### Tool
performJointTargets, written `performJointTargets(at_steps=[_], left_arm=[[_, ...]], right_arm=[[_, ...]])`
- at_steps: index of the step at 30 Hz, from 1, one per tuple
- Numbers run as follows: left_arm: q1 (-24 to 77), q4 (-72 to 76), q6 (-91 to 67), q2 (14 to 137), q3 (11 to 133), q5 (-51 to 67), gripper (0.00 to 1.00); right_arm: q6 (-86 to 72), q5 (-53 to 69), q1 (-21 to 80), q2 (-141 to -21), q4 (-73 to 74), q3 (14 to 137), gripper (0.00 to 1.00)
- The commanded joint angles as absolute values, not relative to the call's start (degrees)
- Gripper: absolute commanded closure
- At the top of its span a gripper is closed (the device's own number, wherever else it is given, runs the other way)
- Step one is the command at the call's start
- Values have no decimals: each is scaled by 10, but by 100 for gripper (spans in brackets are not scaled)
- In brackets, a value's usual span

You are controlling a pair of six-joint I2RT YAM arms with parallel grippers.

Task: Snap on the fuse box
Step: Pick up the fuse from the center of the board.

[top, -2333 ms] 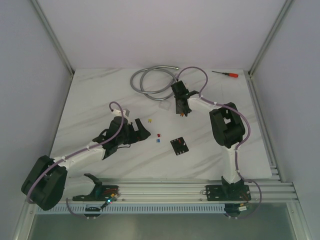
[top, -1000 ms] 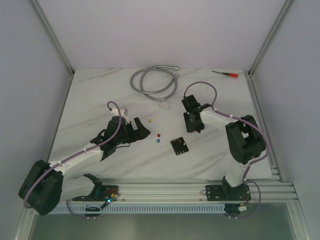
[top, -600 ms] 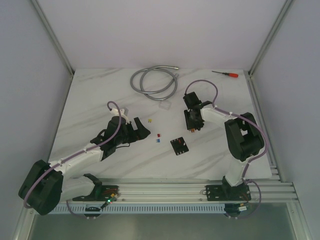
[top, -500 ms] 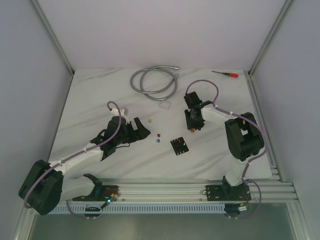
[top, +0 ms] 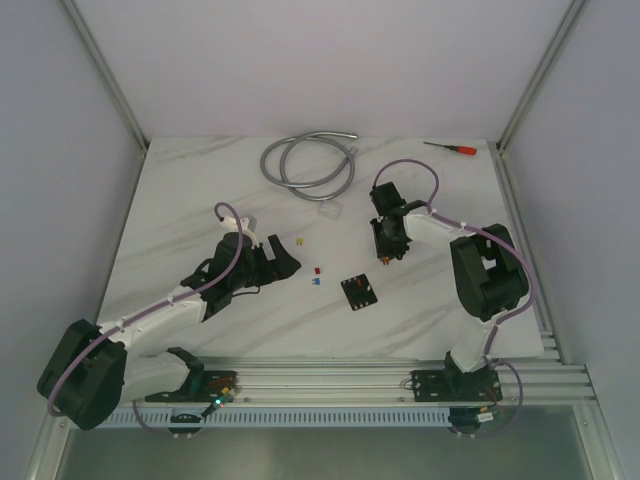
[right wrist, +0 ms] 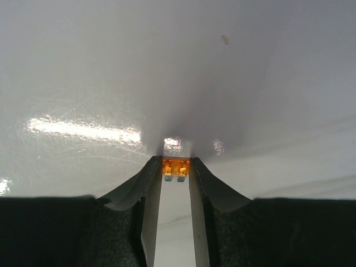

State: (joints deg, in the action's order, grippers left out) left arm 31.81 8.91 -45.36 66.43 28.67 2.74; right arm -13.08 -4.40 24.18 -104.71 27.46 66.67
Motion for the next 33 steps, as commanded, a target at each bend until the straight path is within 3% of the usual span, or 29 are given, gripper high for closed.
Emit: performJointTargets(at_steps=[1, 17, 33], left_arm=[[314, 84, -453, 666, 294, 36, 0], [381, 197, -473, 656, 308, 28, 5], [524, 375, -354, 714, 370, -102, 32]], right_arm=[[-139, -45, 239, -1061, 295, 664, 72], [-219, -17, 268, -852, 229, 622, 75], [-377, 18, 337, -679, 98, 540, 74]])
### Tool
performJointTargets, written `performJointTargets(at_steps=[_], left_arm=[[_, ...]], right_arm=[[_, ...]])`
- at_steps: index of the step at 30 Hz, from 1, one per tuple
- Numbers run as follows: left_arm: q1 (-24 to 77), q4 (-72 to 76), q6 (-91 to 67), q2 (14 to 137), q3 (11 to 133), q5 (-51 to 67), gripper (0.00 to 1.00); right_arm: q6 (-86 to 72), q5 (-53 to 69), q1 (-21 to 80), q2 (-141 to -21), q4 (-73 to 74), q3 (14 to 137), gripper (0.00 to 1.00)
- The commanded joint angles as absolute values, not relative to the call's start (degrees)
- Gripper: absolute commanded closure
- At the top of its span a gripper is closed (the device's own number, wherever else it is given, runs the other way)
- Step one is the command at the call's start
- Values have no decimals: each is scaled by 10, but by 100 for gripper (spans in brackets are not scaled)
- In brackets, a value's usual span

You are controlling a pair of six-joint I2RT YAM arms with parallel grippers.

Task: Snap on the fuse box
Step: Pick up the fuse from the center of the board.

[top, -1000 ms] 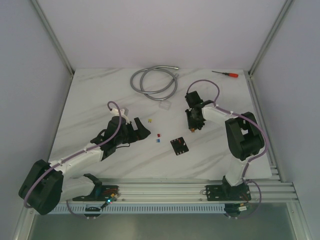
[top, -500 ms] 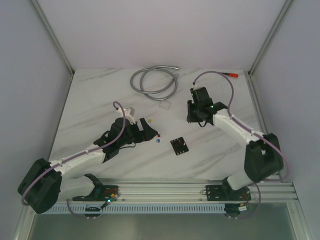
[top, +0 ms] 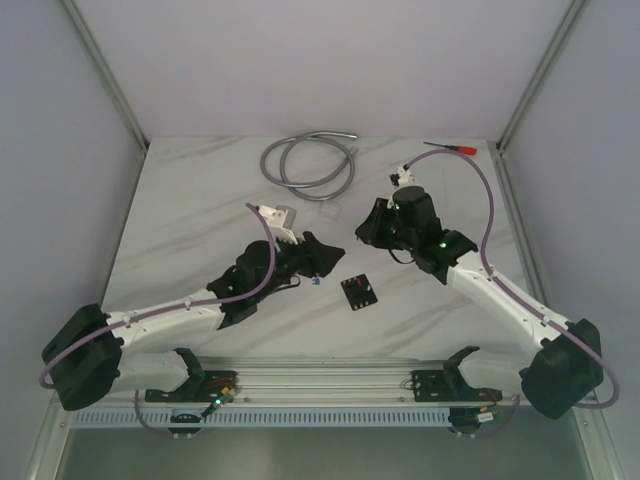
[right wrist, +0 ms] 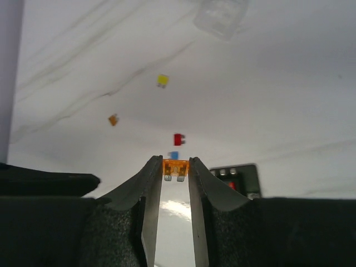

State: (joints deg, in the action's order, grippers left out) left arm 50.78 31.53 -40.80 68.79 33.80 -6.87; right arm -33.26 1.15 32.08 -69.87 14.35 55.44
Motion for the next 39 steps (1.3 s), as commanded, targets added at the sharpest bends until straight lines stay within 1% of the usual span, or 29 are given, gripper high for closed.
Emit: performJointTargets(at_steps=[1, 4, 12, 16, 22, 32, 39], left_arm=[[528, 373, -348, 724, 382, -102, 34], [535, 366, -335, 748, 407, -101, 39], [536, 362, -321, 772, 429, -118, 50], [536, 357, -317, 779, 434, -126, 60], [536, 359, -313, 780, 434, -127, 68], [536, 359, -304, 783, 438, -131, 76], [536, 363, -290, 774, 434, -132, 81]], right_arm=[[-381, 18, 341, -676, 94, 539, 74], [-388, 18, 352, -670, 84, 536, 73], [-396, 20, 365, -659, 71, 532, 73], [-401, 26, 367, -657, 63, 527, 73], [-404, 37, 369, -661, 56, 523, 72], [-409, 48, 374, -661, 49, 519, 72], [-409, 62, 376, -667, 46, 514, 72]])
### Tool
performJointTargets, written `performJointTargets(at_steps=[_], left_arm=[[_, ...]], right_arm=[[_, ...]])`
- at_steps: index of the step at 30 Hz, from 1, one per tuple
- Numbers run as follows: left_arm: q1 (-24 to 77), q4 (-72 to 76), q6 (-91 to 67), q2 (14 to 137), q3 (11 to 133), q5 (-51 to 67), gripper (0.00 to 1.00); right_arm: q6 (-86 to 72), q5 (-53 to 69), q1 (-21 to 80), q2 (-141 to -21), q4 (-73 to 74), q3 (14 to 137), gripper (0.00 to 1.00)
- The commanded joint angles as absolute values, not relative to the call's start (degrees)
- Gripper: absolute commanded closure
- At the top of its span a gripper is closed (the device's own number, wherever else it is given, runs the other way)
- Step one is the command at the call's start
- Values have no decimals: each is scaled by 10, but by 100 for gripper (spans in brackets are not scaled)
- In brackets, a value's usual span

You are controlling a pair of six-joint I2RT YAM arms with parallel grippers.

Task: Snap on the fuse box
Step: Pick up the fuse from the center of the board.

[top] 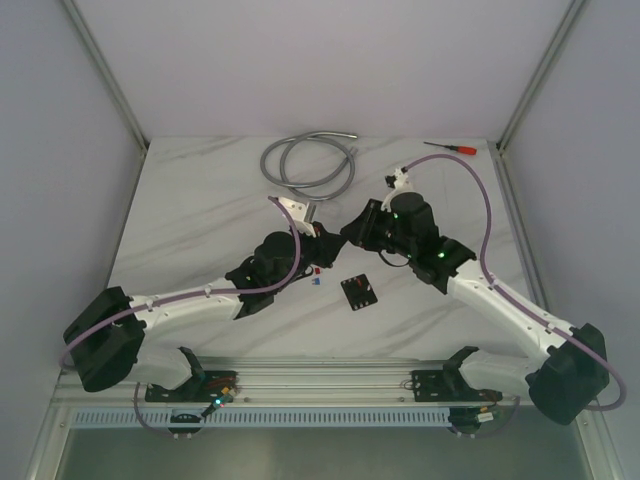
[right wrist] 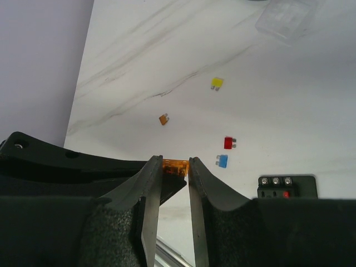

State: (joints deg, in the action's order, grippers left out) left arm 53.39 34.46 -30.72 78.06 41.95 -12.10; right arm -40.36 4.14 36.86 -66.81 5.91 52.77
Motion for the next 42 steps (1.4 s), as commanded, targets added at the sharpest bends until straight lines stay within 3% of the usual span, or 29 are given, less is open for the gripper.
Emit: performJointTargets(at_steps=[1, 10, 21, 33, 42], left_arm=[[536, 363, -287, 773, 435, -131, 83], [536, 366, -273, 761, 425, -128, 95], [529, 324, -204, 720, 405, -100, 100], [449, 275, -158, 642, 406, 253, 100], [448, 263, -151, 610, 421, 358, 100]], right_arm=[[-409, 63, 376, -667, 46, 513, 72], [-414, 68, 379, -657, 37, 497, 71], [-325, 82, 362, -601, 18, 496, 50], [-103, 414, 286, -546, 6, 525, 51], [-41, 527, 283, -540, 25, 554, 55]])
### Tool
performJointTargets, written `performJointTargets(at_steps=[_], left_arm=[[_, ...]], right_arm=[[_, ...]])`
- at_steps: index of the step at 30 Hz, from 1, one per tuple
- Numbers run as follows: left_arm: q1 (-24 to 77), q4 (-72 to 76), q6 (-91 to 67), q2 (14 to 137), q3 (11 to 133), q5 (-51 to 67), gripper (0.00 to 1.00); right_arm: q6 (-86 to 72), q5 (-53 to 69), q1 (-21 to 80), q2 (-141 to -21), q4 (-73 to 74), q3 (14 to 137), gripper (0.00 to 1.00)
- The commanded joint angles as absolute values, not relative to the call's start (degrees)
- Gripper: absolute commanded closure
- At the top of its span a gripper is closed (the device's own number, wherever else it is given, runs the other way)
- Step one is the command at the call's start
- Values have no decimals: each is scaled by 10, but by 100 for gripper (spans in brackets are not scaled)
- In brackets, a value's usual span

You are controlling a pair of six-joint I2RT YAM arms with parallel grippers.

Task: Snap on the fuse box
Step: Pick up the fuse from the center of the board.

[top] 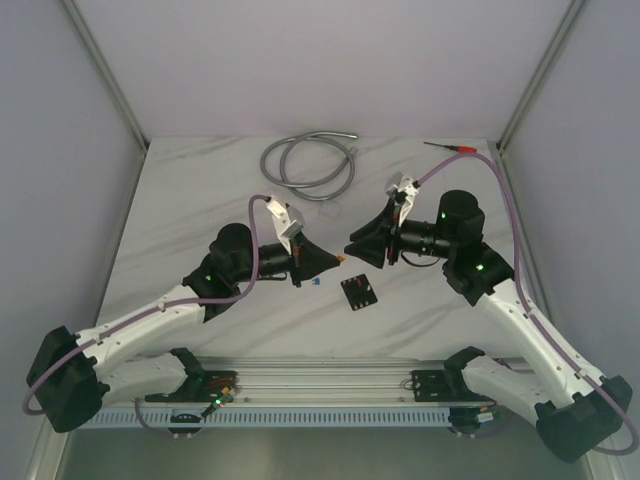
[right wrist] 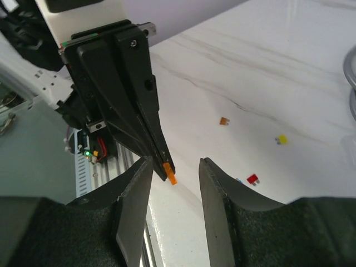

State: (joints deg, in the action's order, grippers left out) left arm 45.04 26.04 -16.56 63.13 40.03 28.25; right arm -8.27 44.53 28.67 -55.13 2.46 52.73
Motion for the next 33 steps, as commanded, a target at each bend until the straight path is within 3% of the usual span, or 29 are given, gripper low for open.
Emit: performJointTargets(at_steps=[1, 20, 33], left_arm=[[449, 265, -152, 607, 420, 366, 100], [449, 326, -194, 616, 432, 398, 99], [450, 333, -201, 628, 434, 420, 99]], right_arm=[[-36, 534, 283, -539, 30, 556, 55], [-5, 623, 284, -569, 73, 563, 59], [-4, 627, 284, -568, 70, 566, 73]])
